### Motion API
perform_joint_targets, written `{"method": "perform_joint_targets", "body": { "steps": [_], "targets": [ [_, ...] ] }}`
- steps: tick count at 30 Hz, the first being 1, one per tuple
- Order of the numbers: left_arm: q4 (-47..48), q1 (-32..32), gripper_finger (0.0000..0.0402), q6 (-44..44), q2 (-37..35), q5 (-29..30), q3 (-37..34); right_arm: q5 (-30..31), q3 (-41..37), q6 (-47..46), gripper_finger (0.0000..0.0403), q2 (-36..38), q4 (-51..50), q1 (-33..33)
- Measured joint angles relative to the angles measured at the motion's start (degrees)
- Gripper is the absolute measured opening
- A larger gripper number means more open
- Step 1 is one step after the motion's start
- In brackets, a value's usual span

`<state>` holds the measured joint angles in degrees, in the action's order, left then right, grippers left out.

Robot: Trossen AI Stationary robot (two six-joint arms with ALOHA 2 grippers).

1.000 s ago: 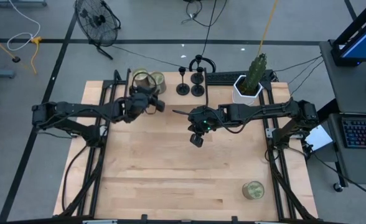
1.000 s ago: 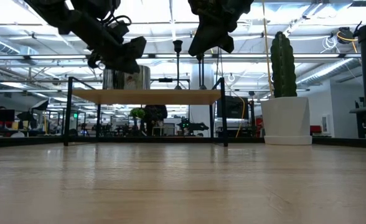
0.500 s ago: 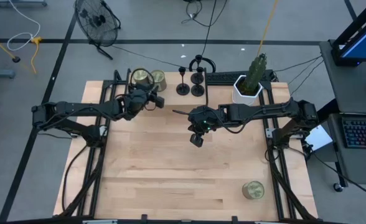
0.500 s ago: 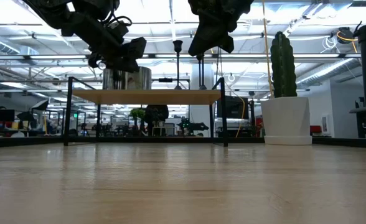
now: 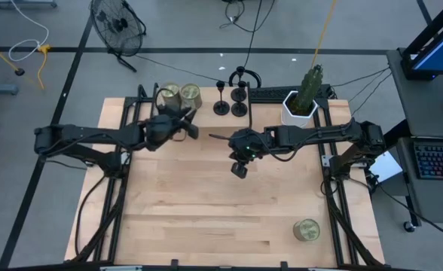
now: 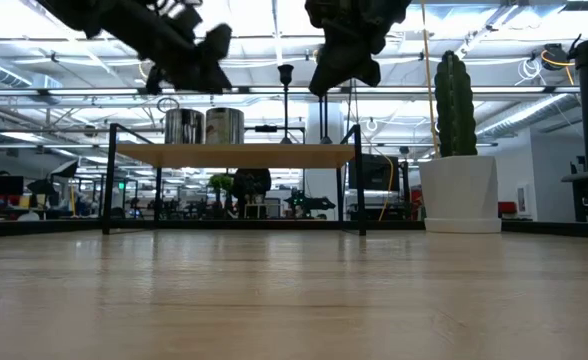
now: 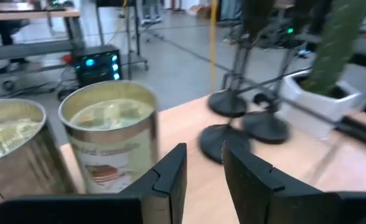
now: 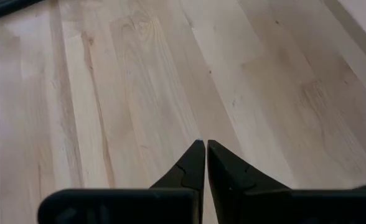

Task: Pick & Place candle stick holders
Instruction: Put the scented candle on the shelf

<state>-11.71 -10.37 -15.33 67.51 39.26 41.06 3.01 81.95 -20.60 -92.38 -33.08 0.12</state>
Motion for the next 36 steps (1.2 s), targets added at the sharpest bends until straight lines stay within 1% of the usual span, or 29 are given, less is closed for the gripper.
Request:
{"method": "perform_joint_targets", "body": {
  "steps": [4,7,9,12,14,17,19,23,27,29,33,36],
  "targets": [
    [0.84,4.42,0.0108,-0.09,-4.58,1.25,0.02,-0.04,0.0,-0.78,0.0011,0.0,-2.81,0.02],
    [6.32,7.56,0.0108,-1.28,-7.74,1.25,0.02,-0.09,0.0,-0.93,0.0011,0.0,-5.7,0.29],
    [11.53,9.6,0.0108,-5.21,-9.77,0.84,0.02,-0.28,0.0,-1.22,0.0011,0.0,-8.48,0.68],
    [19.37,12.16,0.0108,-12.25,-12.47,-2.32,0.02,-1.95,0.0,-1.38,0.0011,0.0,-12.85,1.58],
    [23.82,13.56,0.0108,-15.42,-13.66,-5.96,0.02,-3.35,0.0,-1.64,0.0011,0.0,-15.51,2.36],
    [27.49,15.29,0.0108,-18.3,-14.83,-12.12,0.02,-5.65,0.0,-1.96,0.0011,0.0,-20.12,3.71],
    [29.74,16.44,0.0108,-19.64,-15.18,-15.07,0.02,-7.13,0.0,-2.66,0.0011,0.0,-23.53,4.67],
    [31.96,19.0,0.0108,-21.98,-15.12,-16.56,0.02,-9.29,0.0,-4.53,0.0011,0.91,-31.57,7.14],
    [33.15,21.05,0.0108,-24.28,-13.83,-16.57,-0.03,-9.42,0.0,-9.18,0.0011,3.04,-39.71,10.02],
    [32.98,21.87,0.0108,-25.09,-13.1,-16.56,-0.04,-11.36,0.0,-13.0,0.0011,4.62,-44.29,11.27],
    [32.96,23.2,0.0108,-25.97,-11.15,-16.76,-0.04,-17.25,0.0,-21.94,0.0011,7.62,-52.65,14.23],
    [32.15,23.85,0.0108,-26.05,-9.5,-16.74,-0.04,-18.37,0.0,-28.53,0.0011,9.82,-56.85,17.17]
  ]
}}
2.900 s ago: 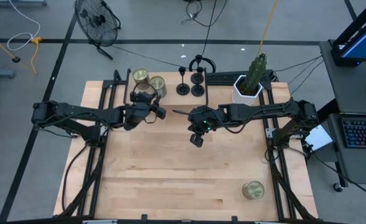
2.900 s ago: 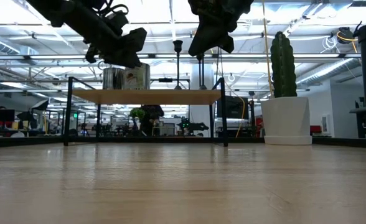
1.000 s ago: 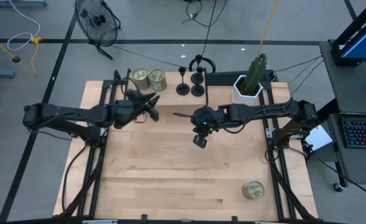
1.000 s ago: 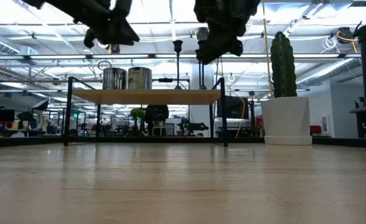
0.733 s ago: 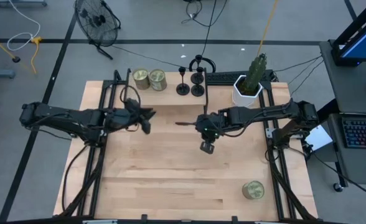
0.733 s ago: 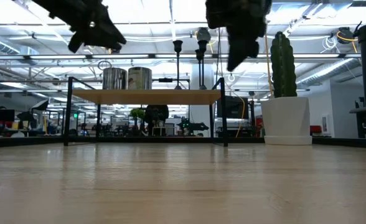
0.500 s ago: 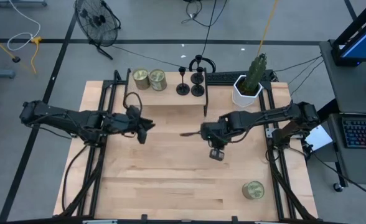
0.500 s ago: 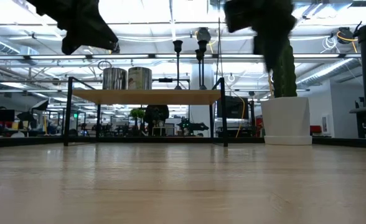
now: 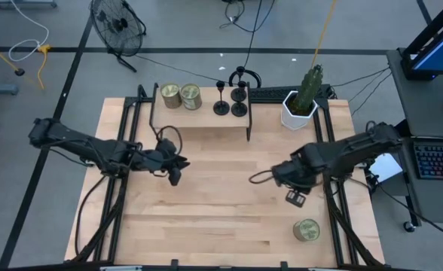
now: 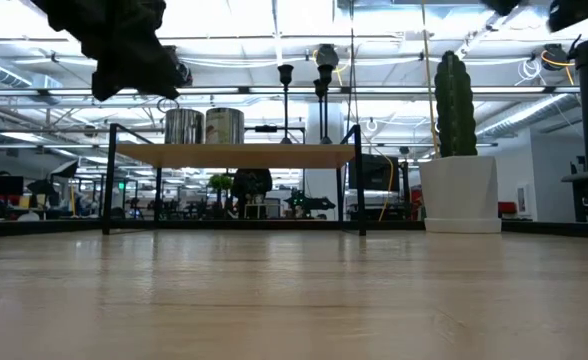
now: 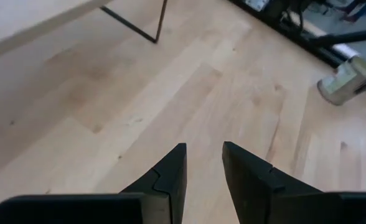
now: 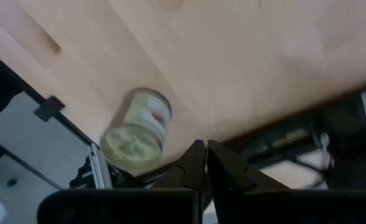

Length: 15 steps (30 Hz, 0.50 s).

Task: Pick & Place candle stick holders
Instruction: Put the scented candle on the shelf

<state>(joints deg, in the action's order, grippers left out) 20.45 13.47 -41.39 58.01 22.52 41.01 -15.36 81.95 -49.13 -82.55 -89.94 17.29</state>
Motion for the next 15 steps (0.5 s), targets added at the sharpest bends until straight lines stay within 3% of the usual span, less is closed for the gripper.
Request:
{"method": "perform_joint_targets", "body": {
  "steps": [8,15],
  "targets": [
    [-1.3,0.24,0.0108,-0.09,3.9,0.0,0.0,-1.43,-2.63,-18.28,0.0032,7.25,0.34,8.3],
    [-4.33,0.24,0.0108,0.24,5.49,0.09,0.0,-1.56,-5.41,-29.44,0.0101,10.59,0.71,15.71]
  ]
}}
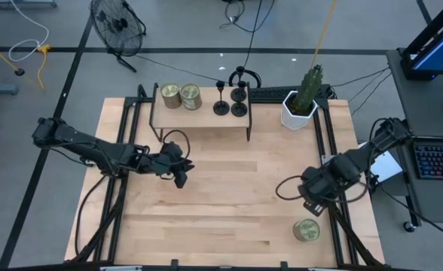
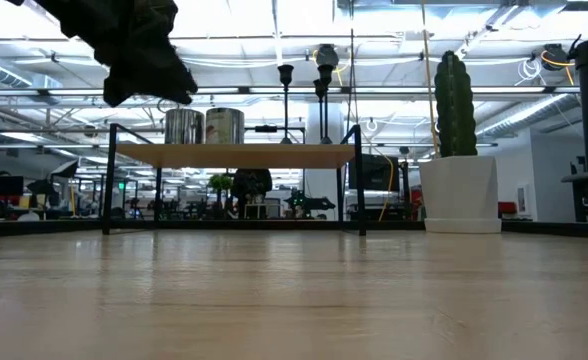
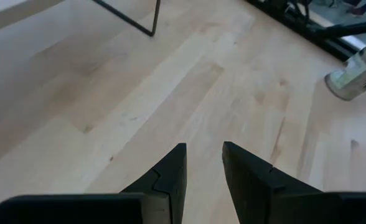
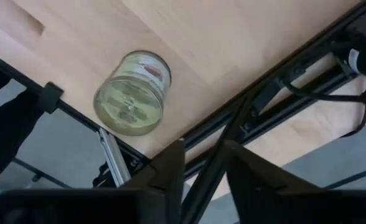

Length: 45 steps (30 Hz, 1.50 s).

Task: Pick & Place candle stick holders
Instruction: Put the scented candle on the shelf

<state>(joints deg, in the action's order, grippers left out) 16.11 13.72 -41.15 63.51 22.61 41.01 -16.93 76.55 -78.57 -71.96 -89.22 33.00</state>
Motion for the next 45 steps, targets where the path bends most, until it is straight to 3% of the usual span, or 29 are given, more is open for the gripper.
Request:
{"method": "perform_joint_targets", "body": {
  "steps": [7,12,17,24,30,45],
  "targets": [
    [-2.79,0.0,0.0108,2.44,-0.04,0.41,0.0,0.2,-2.82,-5.26,0.018,0.31,7.16,5.45],
    [-2.71,0.0,0.0109,4.63,-0.07,1.44,0.0,0.22,-8.07,-9.35,0.0206,0.31,13.32,8.19],
    [-2.66,-0.02,0.0123,6.63,-0.07,1.49,0.0,-0.99,-13.85,-13.66,0.0209,0.26,19.82,10.23],
    [-1.26,-0.93,0.0194,7.72,-0.07,1.59,0.0,-1.25,-18.47,-15.51,0.0202,0.28,27.78,10.77],
    [1.57,-0.93,0.0233,7.84,-0.07,1.55,0.0,-1.26,-20.38,-15.68,0.02,0.31,28.54,10.78],
    [1.71,-0.94,0.0241,7.87,-0.07,1.55,0.0,-1.2,-24.63,-18.41,0.0198,0.31,35.06,13.43]
  ]
}}
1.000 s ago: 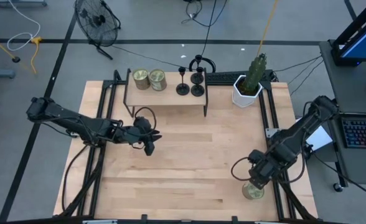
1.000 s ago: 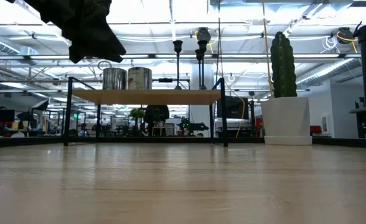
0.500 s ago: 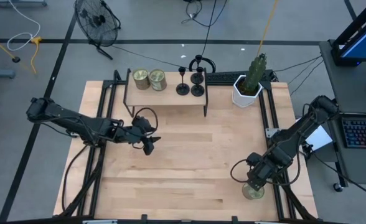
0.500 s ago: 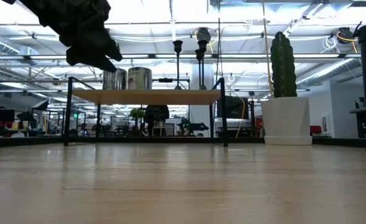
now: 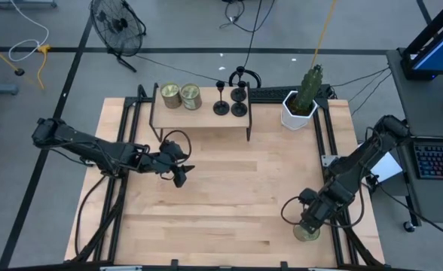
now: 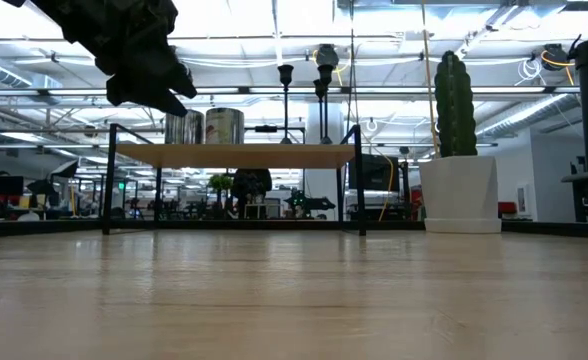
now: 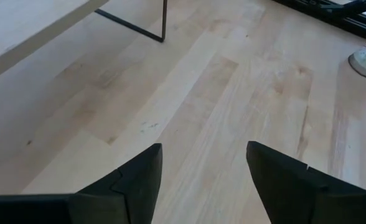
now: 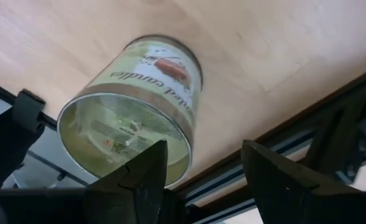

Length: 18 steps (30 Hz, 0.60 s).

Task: Pick & Place candle stick holders
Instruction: Put the scented candle on the shelf

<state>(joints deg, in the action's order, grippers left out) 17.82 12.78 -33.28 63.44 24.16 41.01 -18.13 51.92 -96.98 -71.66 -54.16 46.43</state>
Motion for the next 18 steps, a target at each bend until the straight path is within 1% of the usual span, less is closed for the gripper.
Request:
{"method": "perform_joint_targets", "body": {
  "steps": [9,12,18],
  "targets": [
    [-0.02,0.0,0.0241,-0.2,0.0,0.17,0.0,0.02,-2.8,-1.39,0.0195,-0.02,3.09,0.64],
    [-0.04,0.0,0.0241,-0.2,0.0,0.31,0.0,0.02,-2.8,-1.39,0.0181,-0.02,3.43,0.62],
    [-0.04,0.0,0.0241,-0.2,0.0,0.33,0.0,0.33,-2.8,-1.41,0.0141,-0.02,3.73,0.62]
  ]
}}
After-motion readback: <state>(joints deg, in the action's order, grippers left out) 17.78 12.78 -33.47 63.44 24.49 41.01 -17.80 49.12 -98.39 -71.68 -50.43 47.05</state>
